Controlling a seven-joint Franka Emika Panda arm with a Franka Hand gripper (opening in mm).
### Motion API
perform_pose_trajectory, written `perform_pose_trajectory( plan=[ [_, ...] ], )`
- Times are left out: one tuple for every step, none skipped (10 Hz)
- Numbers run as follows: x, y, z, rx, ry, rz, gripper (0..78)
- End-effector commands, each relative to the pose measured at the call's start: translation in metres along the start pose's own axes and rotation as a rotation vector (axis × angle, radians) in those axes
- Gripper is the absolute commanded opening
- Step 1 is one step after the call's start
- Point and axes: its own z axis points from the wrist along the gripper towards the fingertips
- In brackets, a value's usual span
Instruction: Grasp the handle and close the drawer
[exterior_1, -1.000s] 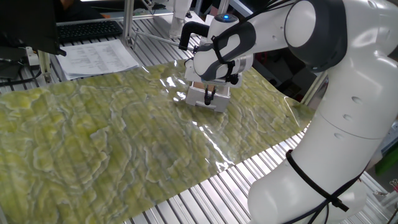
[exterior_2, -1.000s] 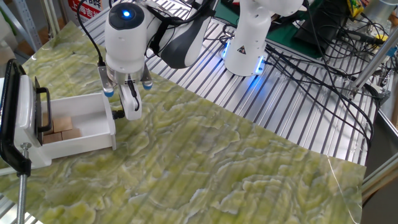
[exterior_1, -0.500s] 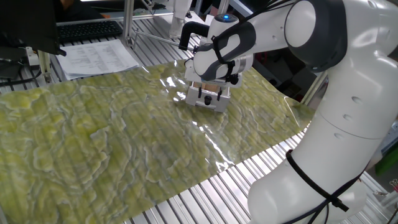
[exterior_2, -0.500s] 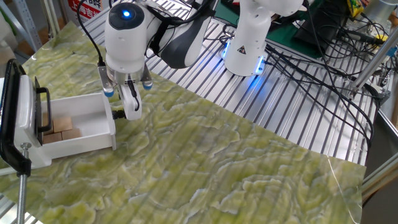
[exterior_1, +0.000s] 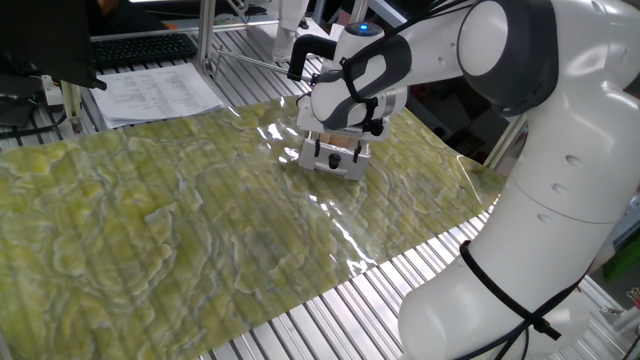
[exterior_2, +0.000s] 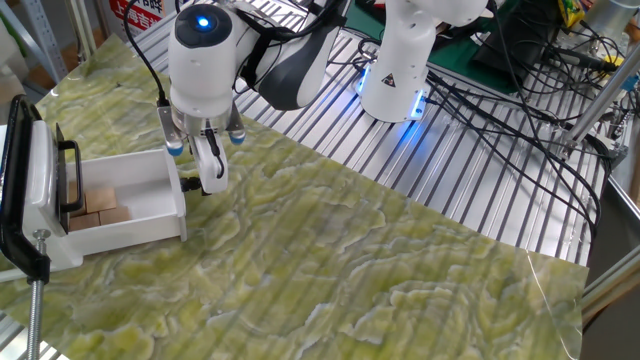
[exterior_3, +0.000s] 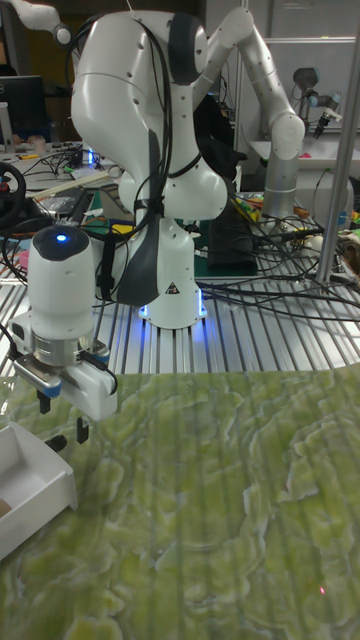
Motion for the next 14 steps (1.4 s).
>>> perform_pose_trajectory(
  plan=[
    [0.0,0.003,0.009,-0.022,0.008,-0.015,77.4],
    [0.0,0.003,0.009,-0.023,0.009,-0.016,77.4],
    [0.0,0.003,0.01,-0.023,0.009,-0.017,77.4],
    [0.0,0.003,0.011,-0.021,0.008,-0.013,77.4],
    [0.001,0.003,0.012,-0.021,0.008,-0.012,77.4],
    [0.001,0.004,0.017,-0.022,0.007,-0.013,77.4],
    [0.001,0.005,0.02,-0.021,0.004,-0.013,77.4],
    [0.001,0.006,0.022,-0.021,0.002,-0.013,77.4],
    [0.002,0.006,0.024,-0.019,-0.002,-0.016,77.4],
    [0.002,0.006,0.024,-0.018,-0.003,-0.017,77.4],
    [0.001,0.005,0.025,-0.017,-0.004,-0.016,77.4],
    [-0.001,0.003,0.027,-0.018,-0.005,-0.022,77.4],
    [-0.004,0.0,0.03,-0.02,-0.008,-0.039,77.4],
    [-0.007,-0.003,0.032,-0.025,-0.008,-0.052,77.4]
  ],
)
